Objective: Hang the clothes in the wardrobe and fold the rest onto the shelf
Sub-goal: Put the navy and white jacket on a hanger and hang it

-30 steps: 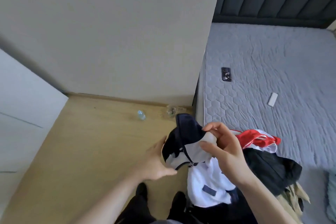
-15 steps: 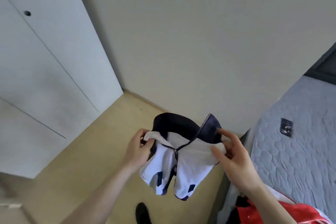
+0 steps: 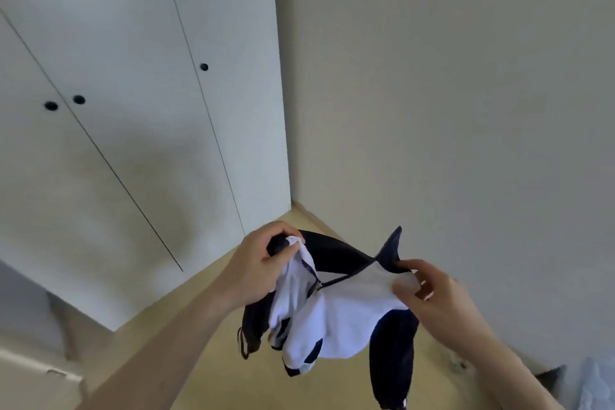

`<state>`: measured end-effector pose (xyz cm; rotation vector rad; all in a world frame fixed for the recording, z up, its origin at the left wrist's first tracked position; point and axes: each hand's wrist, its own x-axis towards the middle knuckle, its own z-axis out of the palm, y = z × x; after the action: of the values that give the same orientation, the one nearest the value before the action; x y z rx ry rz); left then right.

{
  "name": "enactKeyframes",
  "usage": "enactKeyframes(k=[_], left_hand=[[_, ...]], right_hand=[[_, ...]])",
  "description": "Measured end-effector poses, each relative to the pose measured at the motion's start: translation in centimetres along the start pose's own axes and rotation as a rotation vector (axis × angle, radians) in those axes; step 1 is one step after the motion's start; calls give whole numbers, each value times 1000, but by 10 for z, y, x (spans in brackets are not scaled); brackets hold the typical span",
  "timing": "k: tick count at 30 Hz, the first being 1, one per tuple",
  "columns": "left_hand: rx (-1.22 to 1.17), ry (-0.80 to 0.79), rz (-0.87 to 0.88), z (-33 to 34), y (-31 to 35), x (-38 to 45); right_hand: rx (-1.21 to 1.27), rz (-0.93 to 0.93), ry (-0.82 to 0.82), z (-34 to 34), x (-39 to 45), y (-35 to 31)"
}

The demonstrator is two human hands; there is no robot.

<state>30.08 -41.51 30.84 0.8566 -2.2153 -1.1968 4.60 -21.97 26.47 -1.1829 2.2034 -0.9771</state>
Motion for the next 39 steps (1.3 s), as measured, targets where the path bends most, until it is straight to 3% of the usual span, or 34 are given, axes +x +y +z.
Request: enactKeyframes(k=[4,12,16,21,26,35,39], left_hand=[[81,-72,107,-48,1,21],[186,-104,156,-118,-20,75],[245,-68,132,-154,-39,101],[235,53,36,-208,-66,133],[305,299,-172,-276,-109,153],[497,419,-459,-397,-203,152],[564,503,-561,-468,-242,170]], right_hand=[[-137,-83,-94,42,41,-40],[-181,-471,-261,118,142,-135],[-79,-452,-487,157,198,-179],[13,-529,-530,191,262,-217],[104,-598,-508,217,323,-260],[112,-737,-511,277,394,-342],[97,-727,-433,301,414,-369]])
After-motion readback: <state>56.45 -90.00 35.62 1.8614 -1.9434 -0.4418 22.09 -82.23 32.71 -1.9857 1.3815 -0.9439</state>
